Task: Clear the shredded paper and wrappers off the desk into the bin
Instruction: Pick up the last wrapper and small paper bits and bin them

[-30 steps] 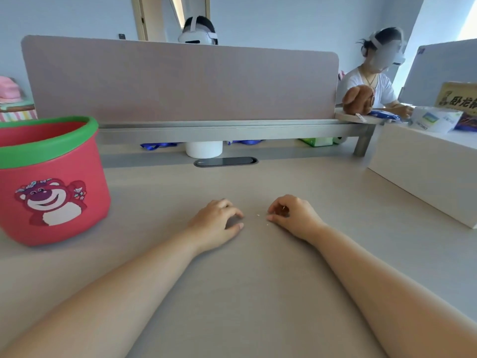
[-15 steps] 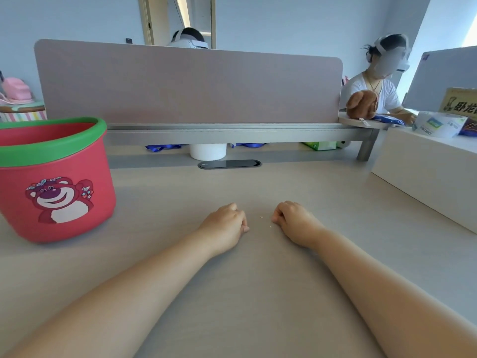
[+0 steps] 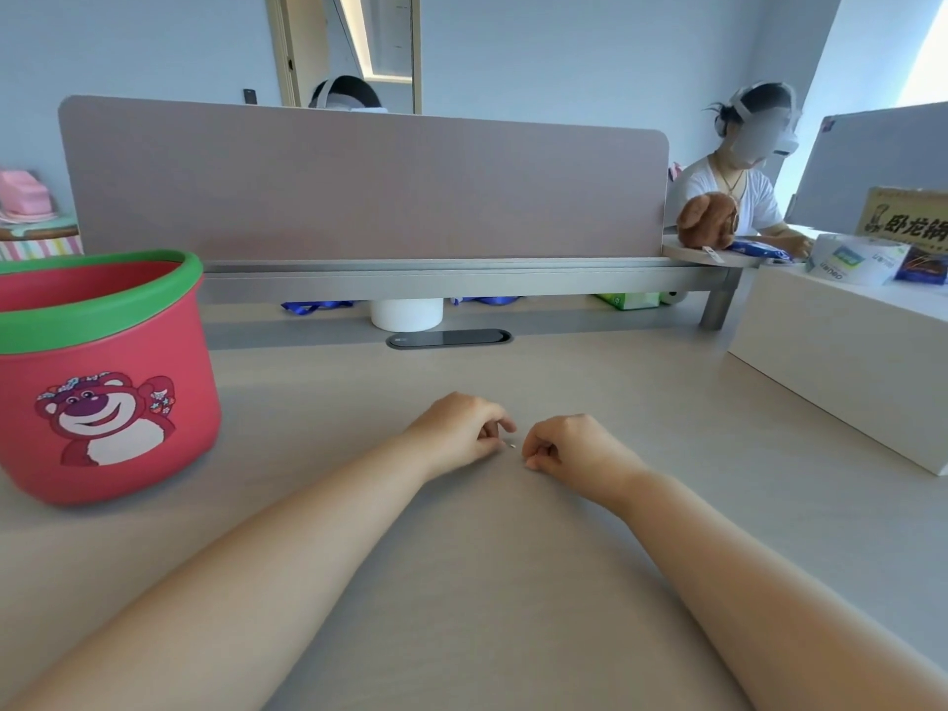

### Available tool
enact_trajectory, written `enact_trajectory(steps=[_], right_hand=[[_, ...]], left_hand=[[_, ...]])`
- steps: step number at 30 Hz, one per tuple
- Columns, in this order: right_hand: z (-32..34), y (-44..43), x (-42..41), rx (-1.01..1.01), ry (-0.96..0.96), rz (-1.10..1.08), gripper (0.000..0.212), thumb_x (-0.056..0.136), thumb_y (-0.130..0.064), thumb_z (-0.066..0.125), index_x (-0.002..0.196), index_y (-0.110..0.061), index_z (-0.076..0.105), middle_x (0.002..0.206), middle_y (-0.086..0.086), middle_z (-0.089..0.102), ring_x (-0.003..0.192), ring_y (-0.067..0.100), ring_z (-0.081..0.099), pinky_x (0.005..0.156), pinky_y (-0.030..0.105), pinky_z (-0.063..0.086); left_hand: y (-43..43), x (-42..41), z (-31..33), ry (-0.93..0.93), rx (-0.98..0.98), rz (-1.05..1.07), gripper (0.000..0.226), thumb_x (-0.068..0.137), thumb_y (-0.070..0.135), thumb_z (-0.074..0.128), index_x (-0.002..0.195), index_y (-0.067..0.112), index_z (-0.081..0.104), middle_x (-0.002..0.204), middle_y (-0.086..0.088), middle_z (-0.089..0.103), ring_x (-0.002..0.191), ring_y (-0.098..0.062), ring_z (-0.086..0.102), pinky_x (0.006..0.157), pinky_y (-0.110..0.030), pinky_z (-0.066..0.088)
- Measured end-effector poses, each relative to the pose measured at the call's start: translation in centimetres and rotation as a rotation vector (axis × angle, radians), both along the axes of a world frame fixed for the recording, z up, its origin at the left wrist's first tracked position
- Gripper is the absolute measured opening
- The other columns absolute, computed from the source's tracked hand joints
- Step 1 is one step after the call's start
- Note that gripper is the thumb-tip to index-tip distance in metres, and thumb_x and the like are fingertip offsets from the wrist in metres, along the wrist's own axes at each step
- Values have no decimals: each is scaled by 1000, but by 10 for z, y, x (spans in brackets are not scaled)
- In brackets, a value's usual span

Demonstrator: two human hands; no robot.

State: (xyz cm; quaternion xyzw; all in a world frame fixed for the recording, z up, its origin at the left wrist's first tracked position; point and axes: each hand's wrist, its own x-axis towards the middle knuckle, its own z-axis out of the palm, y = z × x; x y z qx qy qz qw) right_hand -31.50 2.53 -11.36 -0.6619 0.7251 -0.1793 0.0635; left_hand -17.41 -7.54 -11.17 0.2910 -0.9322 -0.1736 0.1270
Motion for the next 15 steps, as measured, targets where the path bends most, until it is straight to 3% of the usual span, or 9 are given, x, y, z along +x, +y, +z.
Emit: enact_trajectory(steps=[6,11,15], right_hand=[[0,-4,4,85,118,-7,18,90,-14,48,101,-9,62,113,11,61,106,28,56,90,33,44],[-9,-2,-1,119,220,-35,21,93,-11,39,107,-7,54,116,13,55,111,29,50,90,35,41],[-14,3,-11,97,143,-57,16,92,-7,36,97,-15,49,113,13,54,108,27,48,89,32,39]], left_hand=[[-9,-12,3,-78,-32,-36,22,83,22,64,104,18,68,102,-4,68,93,-18,61,86,-31,49],[-8,-21,7,-139,-69,-54,12,83,19,63,93,17,70,101,-4,68,95,-19,61,81,-27,46],[-4,-30,7,-233,-163,-53,16,88,16,55,100,13,65,111,-7,63,103,-24,57,82,-28,41]])
